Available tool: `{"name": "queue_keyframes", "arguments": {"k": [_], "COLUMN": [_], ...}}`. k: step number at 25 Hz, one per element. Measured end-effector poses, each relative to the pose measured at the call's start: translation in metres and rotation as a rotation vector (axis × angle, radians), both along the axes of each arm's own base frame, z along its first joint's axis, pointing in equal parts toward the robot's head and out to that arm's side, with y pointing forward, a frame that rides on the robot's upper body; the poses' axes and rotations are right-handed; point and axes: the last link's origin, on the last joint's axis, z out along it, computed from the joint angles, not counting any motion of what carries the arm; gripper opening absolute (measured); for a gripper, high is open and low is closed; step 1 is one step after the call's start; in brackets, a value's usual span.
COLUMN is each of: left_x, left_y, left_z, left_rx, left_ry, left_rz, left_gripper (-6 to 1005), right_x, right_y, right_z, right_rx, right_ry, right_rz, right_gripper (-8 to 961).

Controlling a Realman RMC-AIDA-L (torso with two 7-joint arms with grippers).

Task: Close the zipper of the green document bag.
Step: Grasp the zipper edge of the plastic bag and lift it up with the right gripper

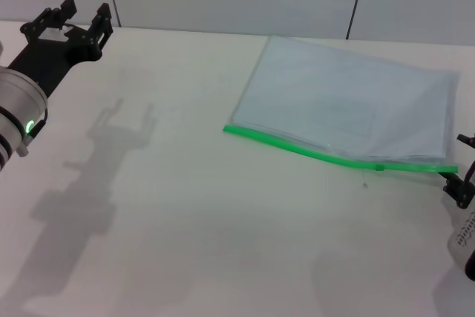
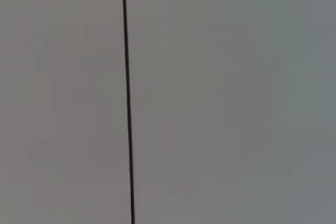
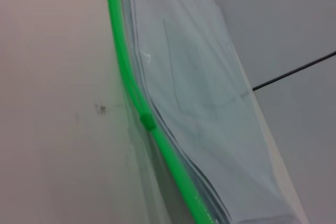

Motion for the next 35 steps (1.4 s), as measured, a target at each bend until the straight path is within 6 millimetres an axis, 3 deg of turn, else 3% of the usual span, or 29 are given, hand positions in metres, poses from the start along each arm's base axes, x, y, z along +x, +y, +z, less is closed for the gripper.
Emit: {"name": "queue_keyframes", "arguments": {"k": [9, 20, 35], "left_x": [-0.001, 0.0, 0.001], "left_y": [0.0, 0.002, 0.004], "left_z": [0.001, 0.001, 0.0], "left_rx": [0.004, 0.003, -0.002], "left_ry": [0.0, -0.001, -0.003], "left_rz": [0.005, 0.003, 0.006], "left_gripper": [558, 558, 559], "right_x": [0.002, -0.011, 0.001], "right_y": [0.007, 0.01, 0.021], "right_z": [-0.006, -0.022, -0.024], "right_rx": [-0.005, -0.055, -0.02], "right_ry": [-0.056, -0.112, -0.151], "right_rz": [0.057, 0.153, 0.19], "right_gripper": [579, 561, 522]}}
